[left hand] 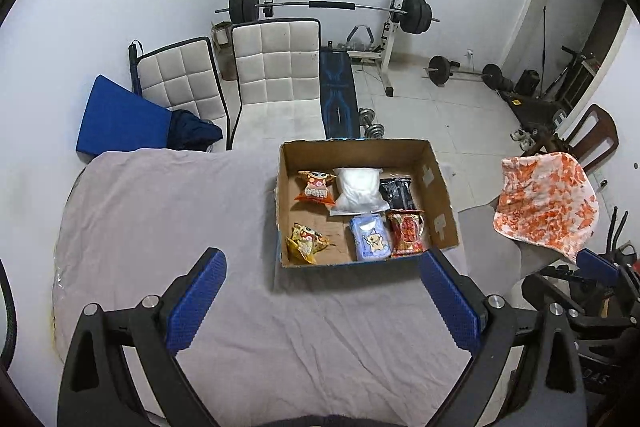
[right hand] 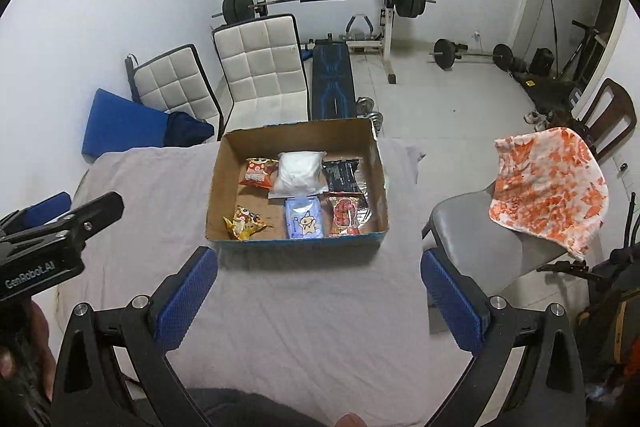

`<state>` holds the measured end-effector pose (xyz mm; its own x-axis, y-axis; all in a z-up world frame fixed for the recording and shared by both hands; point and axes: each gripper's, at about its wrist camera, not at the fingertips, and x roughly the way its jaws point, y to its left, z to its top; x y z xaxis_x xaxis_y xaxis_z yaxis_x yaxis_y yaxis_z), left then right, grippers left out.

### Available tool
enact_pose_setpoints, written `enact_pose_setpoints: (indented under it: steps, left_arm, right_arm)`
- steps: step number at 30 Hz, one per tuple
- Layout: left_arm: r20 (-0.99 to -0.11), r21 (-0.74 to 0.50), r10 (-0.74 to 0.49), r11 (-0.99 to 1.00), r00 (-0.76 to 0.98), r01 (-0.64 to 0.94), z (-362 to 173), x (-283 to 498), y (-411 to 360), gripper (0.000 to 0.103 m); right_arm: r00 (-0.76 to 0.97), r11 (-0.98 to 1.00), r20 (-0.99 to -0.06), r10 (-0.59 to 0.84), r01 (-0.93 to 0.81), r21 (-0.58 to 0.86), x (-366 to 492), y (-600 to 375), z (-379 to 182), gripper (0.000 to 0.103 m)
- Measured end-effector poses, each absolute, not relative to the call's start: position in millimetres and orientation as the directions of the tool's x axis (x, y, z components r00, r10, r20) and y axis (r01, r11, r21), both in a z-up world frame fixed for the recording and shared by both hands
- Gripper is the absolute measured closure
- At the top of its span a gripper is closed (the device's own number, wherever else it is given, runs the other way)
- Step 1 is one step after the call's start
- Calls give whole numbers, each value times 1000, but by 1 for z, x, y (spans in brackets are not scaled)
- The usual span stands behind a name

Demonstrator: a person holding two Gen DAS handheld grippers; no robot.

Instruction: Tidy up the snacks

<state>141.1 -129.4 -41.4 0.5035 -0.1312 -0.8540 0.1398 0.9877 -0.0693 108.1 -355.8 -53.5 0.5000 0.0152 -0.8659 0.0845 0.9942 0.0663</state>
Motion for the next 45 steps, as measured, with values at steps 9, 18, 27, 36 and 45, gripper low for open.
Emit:
enact_pose_setpoints:
  steps: [9, 18, 27, 36, 45]
  left_arm:
    - [-851, -92, -148, 987, 504, 134, -26, 119, -126, 4]
    - [-840, -92, -143, 988, 524, 123, -21, 110, -126, 4]
    - [-841, -90, -141, 989, 523, 121, -21, 107, -126, 4]
    - [-837, -84, -134, 990, 531, 117, -22, 107, -129, 4]
    - [-837, -85, -136, 989, 531, 120, -20, 107, -128, 4]
  right_arm:
    - [522, 992, -853, 7, 104, 72, 85, -360, -28, 0]
    - [538, 990, -842, -20, 130, 59, 92, -366, -26, 0]
    - [556, 991, -831, -31, 123, 46, 97, -361, -22, 0]
    - [564, 992, -825, -34, 123, 42, 98, -361, -20, 0]
    - [567, 992, -823, -37, 119, 37, 98, -361, -17, 0]
